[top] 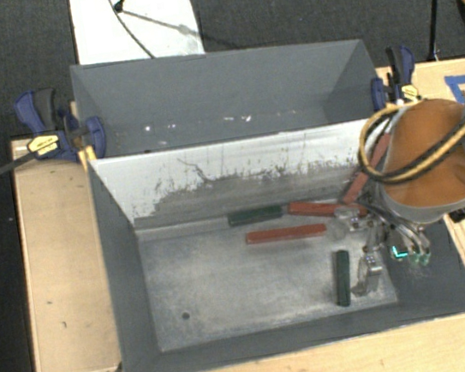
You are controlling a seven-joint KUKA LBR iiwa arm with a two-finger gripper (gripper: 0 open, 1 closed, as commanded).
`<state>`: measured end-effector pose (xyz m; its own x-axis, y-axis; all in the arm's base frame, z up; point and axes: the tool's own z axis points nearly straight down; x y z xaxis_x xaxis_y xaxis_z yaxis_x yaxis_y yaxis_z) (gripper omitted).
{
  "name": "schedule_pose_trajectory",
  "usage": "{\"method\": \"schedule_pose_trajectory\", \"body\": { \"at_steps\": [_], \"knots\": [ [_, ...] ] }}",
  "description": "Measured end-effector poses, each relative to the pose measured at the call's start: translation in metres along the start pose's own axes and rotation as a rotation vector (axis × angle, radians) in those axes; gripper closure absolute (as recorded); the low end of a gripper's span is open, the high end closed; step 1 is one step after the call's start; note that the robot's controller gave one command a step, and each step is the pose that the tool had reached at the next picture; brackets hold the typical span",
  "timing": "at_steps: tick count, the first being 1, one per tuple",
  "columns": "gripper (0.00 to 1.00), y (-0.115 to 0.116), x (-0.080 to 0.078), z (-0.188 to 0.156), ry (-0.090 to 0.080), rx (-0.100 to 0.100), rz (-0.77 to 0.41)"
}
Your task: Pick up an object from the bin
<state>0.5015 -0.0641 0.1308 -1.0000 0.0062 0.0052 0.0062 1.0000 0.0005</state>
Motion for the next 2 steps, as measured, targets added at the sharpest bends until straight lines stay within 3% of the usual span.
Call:
{"method": "schedule_pose_trajectory", "body": {
  "at_steps": [1, 2],
  "knots": [
    [0.00, -0.018, 0.007, 0.061, -0.008, 0.001, -0.401],
    [0.00, 0.000, -0.005, 0.060, -0.010, 0.003, -0.864]
  ]
}}
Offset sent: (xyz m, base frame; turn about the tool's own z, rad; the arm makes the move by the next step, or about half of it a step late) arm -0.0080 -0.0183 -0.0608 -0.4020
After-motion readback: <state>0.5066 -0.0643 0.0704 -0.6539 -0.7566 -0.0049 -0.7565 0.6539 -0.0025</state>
